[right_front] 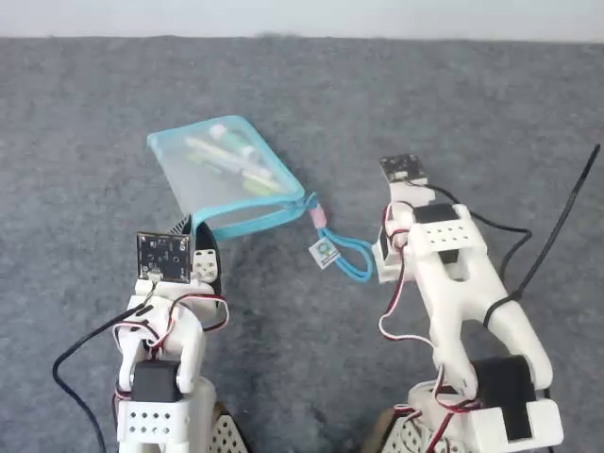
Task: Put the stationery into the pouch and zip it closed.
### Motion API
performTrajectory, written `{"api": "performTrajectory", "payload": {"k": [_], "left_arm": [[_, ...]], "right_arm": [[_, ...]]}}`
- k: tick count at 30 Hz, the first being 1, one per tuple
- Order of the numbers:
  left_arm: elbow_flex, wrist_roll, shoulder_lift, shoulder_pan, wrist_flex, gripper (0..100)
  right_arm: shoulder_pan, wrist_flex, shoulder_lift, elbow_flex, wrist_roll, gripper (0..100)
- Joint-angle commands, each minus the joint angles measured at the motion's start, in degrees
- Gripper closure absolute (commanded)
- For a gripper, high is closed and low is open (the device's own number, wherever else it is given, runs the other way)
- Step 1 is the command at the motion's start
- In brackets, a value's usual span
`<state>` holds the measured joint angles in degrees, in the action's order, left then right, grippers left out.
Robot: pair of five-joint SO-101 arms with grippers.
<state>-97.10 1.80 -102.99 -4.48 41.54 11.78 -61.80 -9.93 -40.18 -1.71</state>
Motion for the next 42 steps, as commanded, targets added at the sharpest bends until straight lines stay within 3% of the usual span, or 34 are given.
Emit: {"api": "performTrajectory", "payload": {"k": [1, 15, 27, 32, 42], "left_arm": [[0.5, 0.4, 0.1, 0.2, 0.4, 99], [0.5, 0.4, 0.1, 0.2, 0.4, 99], [0.5, 0.4, 0.1, 0.2, 0.4, 99], [0.5, 0.4, 0.1, 0.2, 0.4, 99], [0.5, 0.4, -0.1, 0.1, 1.1, 99]], "right_arm": [[-0.7, 3.0, -3.2, -1.0, 2.0, 81.0], [-0.5, 10.6, 0.5, -3.0, 2.6, 81.1], [-1.4, 10.7, 4.9, -0.7, 5.1, 81.6], [-1.5, 13.1, 5.0, -0.9, 5.1, 92.9], [-1.5, 11.0, 4.4, -0.9, 4.9, 94.1]]}}
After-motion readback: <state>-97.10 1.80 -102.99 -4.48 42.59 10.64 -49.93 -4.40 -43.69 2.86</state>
